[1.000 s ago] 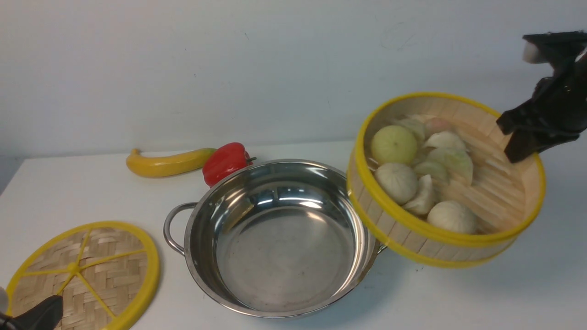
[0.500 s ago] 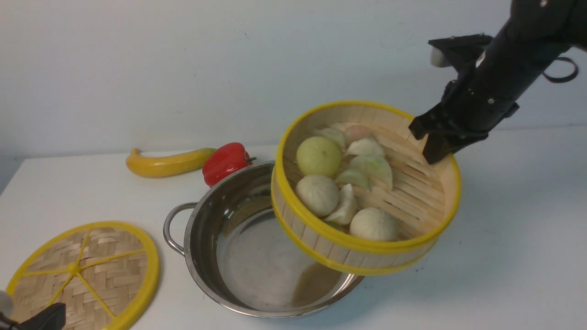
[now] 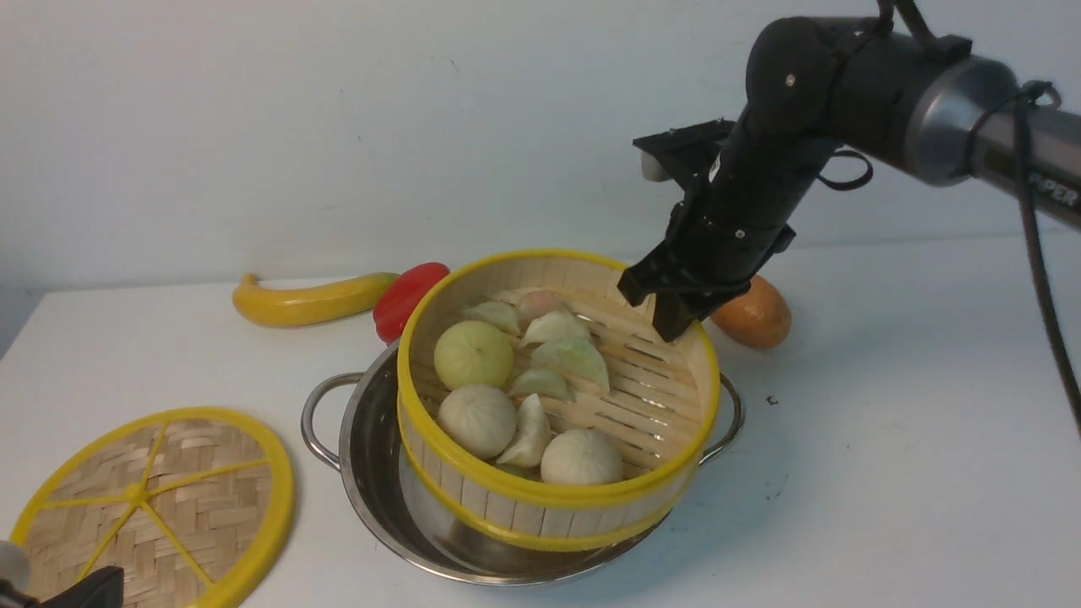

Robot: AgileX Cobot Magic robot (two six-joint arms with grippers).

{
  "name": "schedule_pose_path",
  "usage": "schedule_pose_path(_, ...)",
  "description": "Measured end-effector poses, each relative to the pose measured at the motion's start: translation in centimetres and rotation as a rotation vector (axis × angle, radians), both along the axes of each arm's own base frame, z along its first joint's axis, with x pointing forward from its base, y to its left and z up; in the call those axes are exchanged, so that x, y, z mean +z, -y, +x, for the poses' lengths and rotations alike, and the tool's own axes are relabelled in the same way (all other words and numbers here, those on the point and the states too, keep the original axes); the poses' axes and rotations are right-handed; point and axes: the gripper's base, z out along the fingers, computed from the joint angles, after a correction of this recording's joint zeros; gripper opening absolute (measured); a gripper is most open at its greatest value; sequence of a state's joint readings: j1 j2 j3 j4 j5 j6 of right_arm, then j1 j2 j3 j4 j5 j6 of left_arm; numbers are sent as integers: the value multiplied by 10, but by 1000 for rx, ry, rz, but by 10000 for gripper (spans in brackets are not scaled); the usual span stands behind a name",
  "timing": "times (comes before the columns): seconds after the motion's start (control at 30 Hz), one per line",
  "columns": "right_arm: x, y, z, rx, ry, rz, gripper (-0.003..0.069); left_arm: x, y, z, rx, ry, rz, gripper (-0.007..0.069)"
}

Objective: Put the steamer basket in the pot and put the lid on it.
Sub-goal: Use the right arm to put the steamer into the iron steamer pot in the middle

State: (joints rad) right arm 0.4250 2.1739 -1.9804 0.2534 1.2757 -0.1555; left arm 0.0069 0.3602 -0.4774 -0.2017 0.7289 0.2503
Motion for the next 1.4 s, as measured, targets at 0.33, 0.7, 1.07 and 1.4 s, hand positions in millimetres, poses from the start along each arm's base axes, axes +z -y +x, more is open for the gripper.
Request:
schedule_pose_path(0.33, -14, -10, 14, -12, 17, 12, 31, 0, 0, 0, -1, -4, 0, 473)
schedule_pose_path(0.7, -23, -10, 16, -8, 8, -9, 31, 0, 0, 0, -1, -4, 0, 473)
schedule_pose_path(1.07, -26, -25, 9, 59, 34, -59, 31, 0, 0, 0, -1, -4, 0, 473)
schedule_pose_path(1.4, -46, -37, 8, 80, 22, -90, 30, -1, 0, 0, -2, -9, 1, 473)
